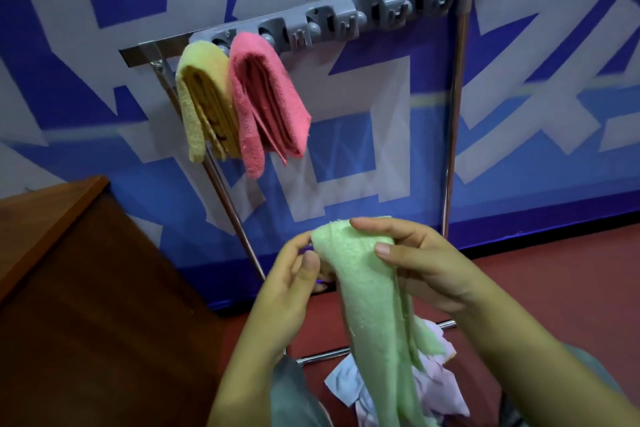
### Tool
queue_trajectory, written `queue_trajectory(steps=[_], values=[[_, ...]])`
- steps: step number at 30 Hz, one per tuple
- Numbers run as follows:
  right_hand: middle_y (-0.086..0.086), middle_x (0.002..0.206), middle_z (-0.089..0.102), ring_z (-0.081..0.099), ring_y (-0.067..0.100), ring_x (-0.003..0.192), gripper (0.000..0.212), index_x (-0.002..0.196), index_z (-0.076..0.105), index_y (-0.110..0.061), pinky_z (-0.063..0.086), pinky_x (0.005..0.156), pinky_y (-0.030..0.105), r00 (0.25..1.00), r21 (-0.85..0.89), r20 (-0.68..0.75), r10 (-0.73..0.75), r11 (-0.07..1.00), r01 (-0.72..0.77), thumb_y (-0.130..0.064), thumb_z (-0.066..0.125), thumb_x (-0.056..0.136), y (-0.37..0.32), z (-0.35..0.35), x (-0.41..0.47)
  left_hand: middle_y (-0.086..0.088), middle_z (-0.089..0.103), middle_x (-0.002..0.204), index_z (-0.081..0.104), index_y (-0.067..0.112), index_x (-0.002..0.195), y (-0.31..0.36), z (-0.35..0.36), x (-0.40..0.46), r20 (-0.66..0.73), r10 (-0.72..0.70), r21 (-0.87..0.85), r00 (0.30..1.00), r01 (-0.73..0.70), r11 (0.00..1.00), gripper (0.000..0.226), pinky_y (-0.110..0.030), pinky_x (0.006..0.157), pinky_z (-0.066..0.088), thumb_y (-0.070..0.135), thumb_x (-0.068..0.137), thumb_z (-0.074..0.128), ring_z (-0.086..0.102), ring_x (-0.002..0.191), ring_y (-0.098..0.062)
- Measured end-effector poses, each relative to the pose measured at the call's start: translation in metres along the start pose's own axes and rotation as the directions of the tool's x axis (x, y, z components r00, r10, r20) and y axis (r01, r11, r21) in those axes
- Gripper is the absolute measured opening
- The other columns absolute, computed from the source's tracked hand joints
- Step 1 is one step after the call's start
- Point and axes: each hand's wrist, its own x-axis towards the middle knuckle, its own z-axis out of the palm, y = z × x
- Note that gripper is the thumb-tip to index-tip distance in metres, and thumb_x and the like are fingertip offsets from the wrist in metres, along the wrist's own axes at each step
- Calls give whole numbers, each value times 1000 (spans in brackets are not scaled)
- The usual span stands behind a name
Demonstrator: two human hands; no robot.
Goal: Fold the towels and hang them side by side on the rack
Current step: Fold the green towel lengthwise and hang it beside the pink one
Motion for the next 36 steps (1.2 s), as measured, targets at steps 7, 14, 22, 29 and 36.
queue_trajectory(steps=[7,14,22,29,36], values=[[7,108,71,69,19,94,41,107,70,-13,55,75,28,1000,12,-23,16,1000,-16,-13,73,66,-5,3,-3,-3,70,92,42,42,129,13,6,4,-18,67,-183,998,-69,981,52,-22,81,50,45,82,64,66,94,-11],[2,104,72,69,16,92,38,101,73,-23,57,75,27,997,1,-73,-7,1000,7,-15,73,64,-8,8,-1,-11,71,101,68,36,106,27,16,12,-215,103,-317,971,-169,933,44,-29,81,56,11,70,67,68,94,-21],[-23,97,71,63,-6,99,53,90,73,-43,46,82,9,994,-484,-17,-108,871,87,7,60,80,-13,23,-16,3,70,81,65,22,106,39,7,23,-247,59,-482,967,-175,859,38,-19,69,54,11,70,61,64,75,-7],[-11,72,67,54,10,66,52,74,77,-28,42,66,21,982,-374,-82,-170,918,128,12,45,87,-17,41,0,0,72,98,56,31,122,36,-8,21,-154,-5,-532,988,-79,843,54,-25,75,57,33,70,71,69,89,-12],[-4,65,66,61,6,56,49,83,71,-15,53,57,20,986,-85,-76,-147,987,140,12,31,92,-27,49,7,-3,71,110,45,44,130,28,-11,11,23,8,-523,1000,6,852,92,-33,79,57,39,49,90,68,100,-21]])
